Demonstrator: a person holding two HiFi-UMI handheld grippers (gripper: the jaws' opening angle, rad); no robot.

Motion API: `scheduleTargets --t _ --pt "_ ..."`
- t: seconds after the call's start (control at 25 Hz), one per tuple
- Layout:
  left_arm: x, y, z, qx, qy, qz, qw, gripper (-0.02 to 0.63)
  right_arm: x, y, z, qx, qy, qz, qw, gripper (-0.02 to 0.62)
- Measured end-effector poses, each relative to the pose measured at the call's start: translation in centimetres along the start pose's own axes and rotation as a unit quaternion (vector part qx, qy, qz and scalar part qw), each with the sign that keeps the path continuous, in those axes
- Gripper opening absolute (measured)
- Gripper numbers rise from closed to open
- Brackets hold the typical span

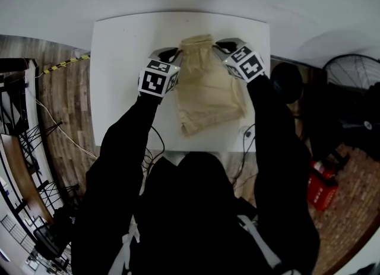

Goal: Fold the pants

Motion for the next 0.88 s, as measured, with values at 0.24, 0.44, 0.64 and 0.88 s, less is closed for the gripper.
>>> scheduleTargets --t 0.24,0.44,0.64,0.88 --pt "-0.4 -3.1 3.6 0.004 0.064 0.038 0.9972 0.044 0.0 -3.9 -2.0 0.009 -0.018 0.030 0.999 0.035" --pt "0.3 -5.1 6.7 0.028 0.107 0.043 0.9929 0.044 1.1 -6.8 -4.1 0.009 -0.032 0.028 0.999 0.037" --pt "1.5 -6.8 9.5 0.045 0.140 0.039 0.9883 0.044 2.1 -9.3 -6.8 -0.005 -0.035 0.027 0.999 0.037" --pt "3.9 -7.9 12.4 0.063 0.178 0.042 0.9811 0.044 4.3 -10.9 -9.1 -0.008 -0.052 0.023 0.998 0.037"
Point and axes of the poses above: the fingertips, and each gripper's own axes: y forward along the fingers, z to its right, x out of its underside, the point moved 4 cm from there along -y, backward along the fingers, and after that the axes turned 6 degrees about z, right-handed, at the moved point
